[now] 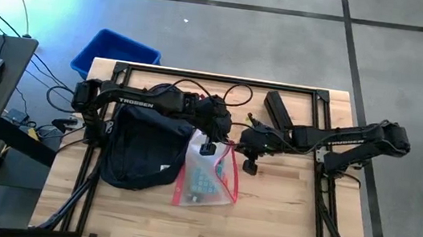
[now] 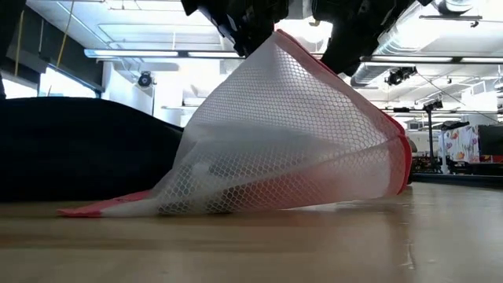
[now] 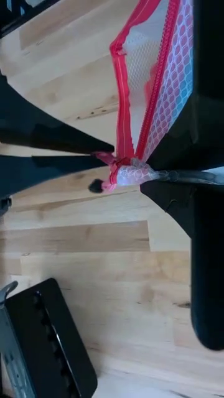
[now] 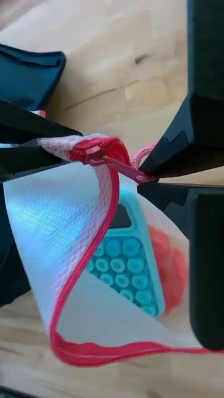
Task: Unpack backpack
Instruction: Close the transparent pink zip bag
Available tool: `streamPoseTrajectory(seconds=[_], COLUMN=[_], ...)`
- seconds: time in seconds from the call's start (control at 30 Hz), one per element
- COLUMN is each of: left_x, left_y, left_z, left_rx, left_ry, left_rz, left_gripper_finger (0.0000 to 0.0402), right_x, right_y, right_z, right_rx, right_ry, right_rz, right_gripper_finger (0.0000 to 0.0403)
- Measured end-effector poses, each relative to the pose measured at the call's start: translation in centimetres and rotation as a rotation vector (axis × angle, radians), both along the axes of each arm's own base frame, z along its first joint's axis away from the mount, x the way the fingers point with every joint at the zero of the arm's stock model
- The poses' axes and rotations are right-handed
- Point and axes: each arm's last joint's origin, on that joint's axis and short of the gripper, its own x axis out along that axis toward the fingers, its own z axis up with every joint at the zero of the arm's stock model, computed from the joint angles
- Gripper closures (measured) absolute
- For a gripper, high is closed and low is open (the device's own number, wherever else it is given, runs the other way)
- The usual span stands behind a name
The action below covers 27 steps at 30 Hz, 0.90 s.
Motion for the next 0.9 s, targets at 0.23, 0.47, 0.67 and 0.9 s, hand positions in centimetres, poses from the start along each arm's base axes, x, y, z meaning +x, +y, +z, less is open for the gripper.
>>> streamPoseTrajectory(seconds=[0.23, 0.47, 0.67, 0.9], left_x=[-0.1, -0.1, -0.1, -0.4], left_y=[0.3, 0.1, -0.2, -0.5], left_z=[-0.1, 0.0, 0.0, 0.6], left_rx=[0.053, 0.048, 0.027, -0.009], left_ry=[0.011, 0.010, 0.016, 0.005], left_rz=[0.058, 0.044, 0.043, 0.063], left_gripper_finger=[0.0401, 0.0401, 0.0401, 0.0401], right_x=[0.8, 1.5, 0.2, -1.0], right_y=[0.9, 2.7, 2.5, 1.9], right_z=[-2.2, -3.7, -0.7, 0.8], right_rx=[0.063, 0.097, 0.084, 0.084], right_ry=[0.103, 0.137, 0.002, -0.050], right_rz=[0.001, 0.002, -0.075, -0.220], right_gripper_finger=[0.0403, 0.0402, 0.0402, 0.0393])
